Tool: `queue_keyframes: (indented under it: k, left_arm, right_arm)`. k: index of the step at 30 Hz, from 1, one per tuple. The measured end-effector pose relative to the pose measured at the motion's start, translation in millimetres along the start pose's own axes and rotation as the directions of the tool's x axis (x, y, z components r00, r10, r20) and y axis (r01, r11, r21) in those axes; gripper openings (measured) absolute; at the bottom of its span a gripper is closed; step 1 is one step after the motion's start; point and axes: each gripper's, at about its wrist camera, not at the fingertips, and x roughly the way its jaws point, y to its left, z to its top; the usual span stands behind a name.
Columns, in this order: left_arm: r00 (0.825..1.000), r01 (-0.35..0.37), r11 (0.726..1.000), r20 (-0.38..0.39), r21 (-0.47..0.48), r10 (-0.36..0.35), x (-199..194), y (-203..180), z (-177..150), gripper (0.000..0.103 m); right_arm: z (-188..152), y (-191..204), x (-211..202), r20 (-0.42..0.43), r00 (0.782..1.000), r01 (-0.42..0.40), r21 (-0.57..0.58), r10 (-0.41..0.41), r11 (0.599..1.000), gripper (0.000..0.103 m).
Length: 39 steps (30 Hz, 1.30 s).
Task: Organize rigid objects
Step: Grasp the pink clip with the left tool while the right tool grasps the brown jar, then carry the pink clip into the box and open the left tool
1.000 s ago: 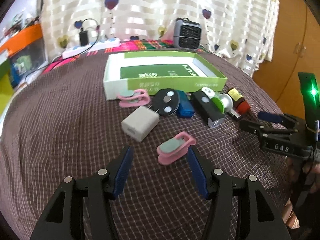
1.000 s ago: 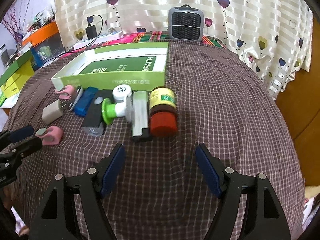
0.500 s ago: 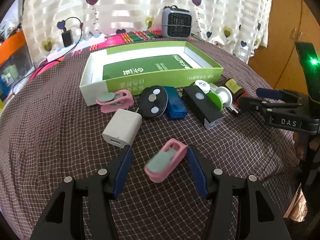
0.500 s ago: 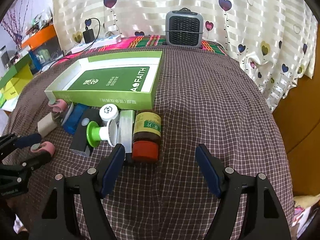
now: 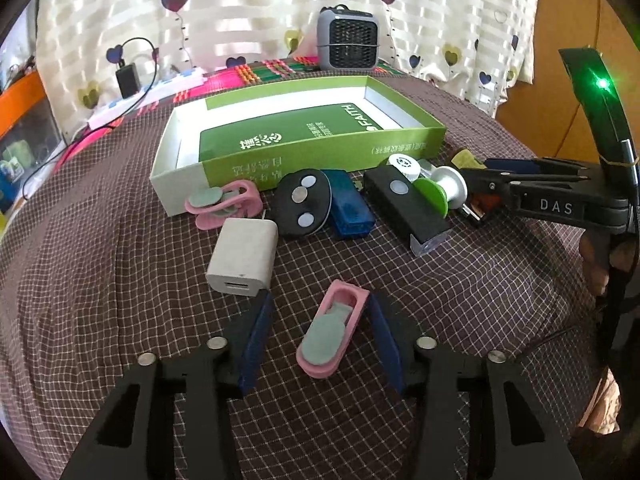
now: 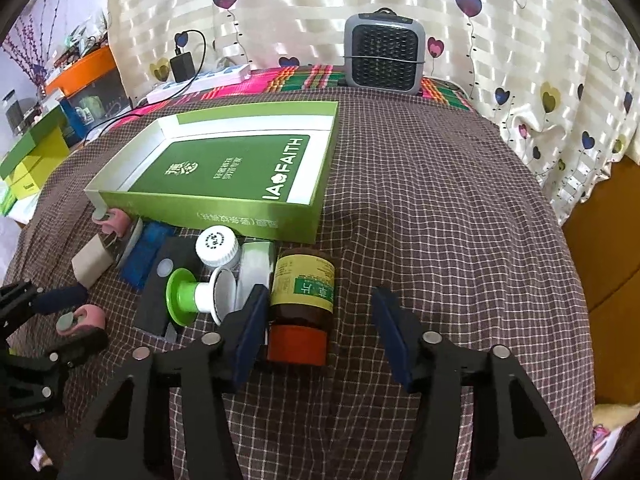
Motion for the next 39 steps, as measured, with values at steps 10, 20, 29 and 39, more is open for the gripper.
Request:
queue_keyframes:
  k: [10,20,29,39]
  left_arm:
    - [1.0,0.004,1.0,0.002,0.003,-0.004,-2.5,-4.1,0.3,0.025]
    - [1.0,-0.003,1.0,0.0,-0.006,0.003,-3.9,-2.0,-0.2,0.017]
    - [1.0,-0.007,1.0,0.016,-0.018,0.008,-11.4,0.6,4.7,0.017]
    - [0.999,-0.018,0.999,0.038,-0.04,0.019,-21.9,14.0,23.0,0.017]
  right_arm:
    - [-1.0,0.7,0.5,0.001,1.0,-0.02,0.002,0.02,1.0,0.034]
    - [-2.9,0.5,-1.7,0.002,1.0,-0.019,0.008,0.019,1.0,0.034]
    - [-4.9,1.3,-5.5,0.004,1.0,-0.019,0.01,0.018,1.0,0.034]
    - [-0.8,3.1,-19.4,0.026,0.999,-0.024,0.016,0.023,1.0,0.034]
